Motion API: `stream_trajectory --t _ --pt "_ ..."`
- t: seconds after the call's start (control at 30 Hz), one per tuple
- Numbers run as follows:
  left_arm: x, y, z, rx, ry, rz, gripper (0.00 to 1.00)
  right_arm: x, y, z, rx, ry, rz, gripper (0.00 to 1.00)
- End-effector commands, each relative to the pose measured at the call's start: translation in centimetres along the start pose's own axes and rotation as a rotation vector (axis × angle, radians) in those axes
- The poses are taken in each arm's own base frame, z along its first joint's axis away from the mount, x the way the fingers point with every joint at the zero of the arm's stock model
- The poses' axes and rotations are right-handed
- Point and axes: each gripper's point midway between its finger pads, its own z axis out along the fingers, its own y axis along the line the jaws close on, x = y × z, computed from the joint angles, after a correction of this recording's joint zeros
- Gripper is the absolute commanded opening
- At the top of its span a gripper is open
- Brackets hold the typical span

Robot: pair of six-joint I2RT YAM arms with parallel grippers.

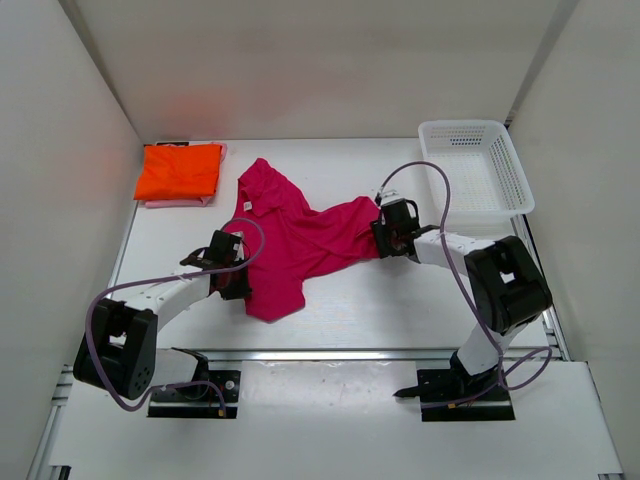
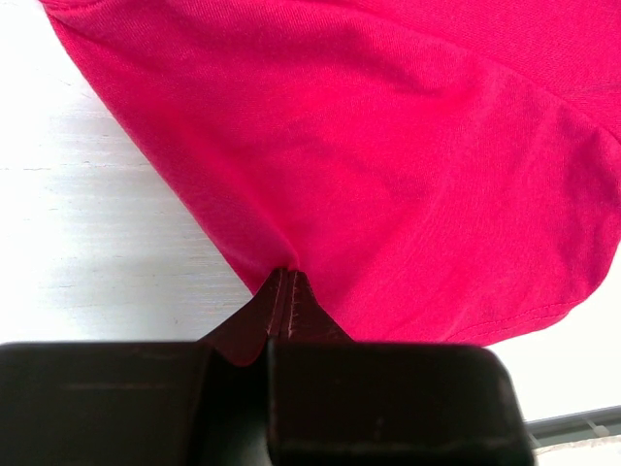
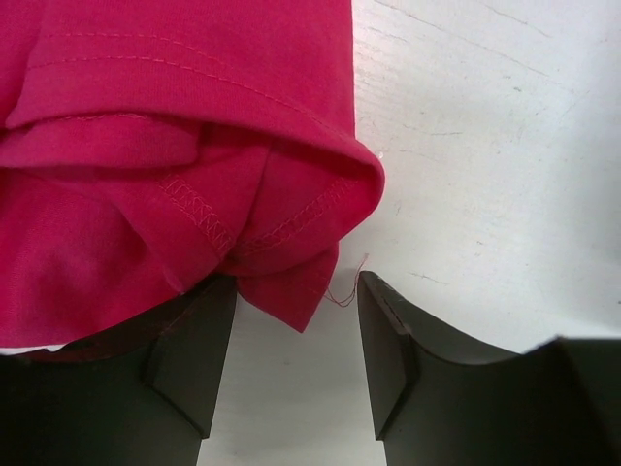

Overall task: Fold and stack the t-shirts
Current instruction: Flatten out the tshirt

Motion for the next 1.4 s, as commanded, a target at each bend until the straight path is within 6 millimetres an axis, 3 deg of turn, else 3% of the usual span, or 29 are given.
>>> stream_trajectory --t 0.0,0.3,0.43,0.57,0.63,0.73,0.8,0.83,0.9,0.93,0.97,1.0,1.07,1.1,1.13,1.27,1.33,1.37 --pt "-0.5 -0.2 -0.2 0.019 -0.022 0.009 0.0 0.0 -0.4 0.0 0.027 0.003 -0.061 0.51" --pt "-0.4 -0.5 -0.2 0.028 -0.017 0.014 0.0 -0.3 -0.2 -0.1 0.037 -0.018 -0.112 0.45" --pt "-0.6 -0.5 -0.2 0.031 -0.023 0.008 0.0 -0.5 0.1 -0.2 0.025 -0.025 -0.125 0.35" --pt "-0.2 -0.5 -0.1 0.026 -0.011 0.014 0.0 -0.7 0.1 -0.3 0.016 -0.029 -0.124 0.19" --pt "-0.6 -0.7 -0.3 0.031 -0.024 0.02 0.0 -0.6 0.3 -0.5 0.015 -0.025 -0.12 0.0" --pt "-1.4 -1.3 -1.0 0.055 -0.053 0.027 0.0 -0.6 0.8 -1.1 -0.012 -0.007 -0.094 0.0" --pt "-3.2 -2.1 -2.2 0.08 -0.096 0.033 0.0 -0.9 0.8 -2.1 -0.076 0.022 0.004 0.0" --pt "-4.9 -2.6 -3.4 0.093 -0.135 0.027 0.0 -1.5 1.0 -2.6 -0.108 0.021 0.061 0.0" --pt "-8.7 -3.8 -6.2 0.137 -0.229 0.027 0.0 -4.5 0.8 -5.2 -0.262 -0.046 0.216 0.0" --pt "-11.1 -4.7 -8.4 0.163 -0.292 0.026 0.0 -5.0 0.5 -6.0 -0.291 -0.061 0.282 0.01" --pt "-13.9 -5.3 -11.0 0.186 -0.363 0.016 0.0 -6.5 -0.3 -7.8 -0.349 -0.126 0.341 0.0" --pt "-15.4 -5.4 -12.5 0.202 -0.402 0.006 0.0 -8.5 -1.3 -10.0 -0.398 -0.208 0.418 0.0" --pt "-19.8 -6.2 -18.1 0.239 -0.537 0.002 0.0 -10.3 -3.1 -13.3 -0.446 -0.306 0.536 0.0" --pt "-20.5 -6.0 -19.4 0.244 -0.563 -0.005 0.0 -11.5 -4.2 -15.3 -0.461 -0.382 0.543 0.0" --pt "-21.2 -6.1 -21.1 0.254 -0.594 -0.003 0.0 -11.8 -4.5 -16.1 -0.471 -0.4 0.564 0.0" --pt "-21.7 -5.9 -24.2 0.3 -0.638 0.0 0.0 -13.4 -5.8 -20.9 -0.444 -0.496 0.535 0.0" --pt "-22.2 -7.0 -27.9 0.354 -0.724 0.017 0.0 -14.1 -6.0 -23.3 -0.451 -0.541 0.533 0.0" --pt "-22.8 -7.4 -30.8 0.381 -0.801 0.026 0.0 -15.0 -6.1 -25.4 -0.458 -0.589 0.522 0.0"
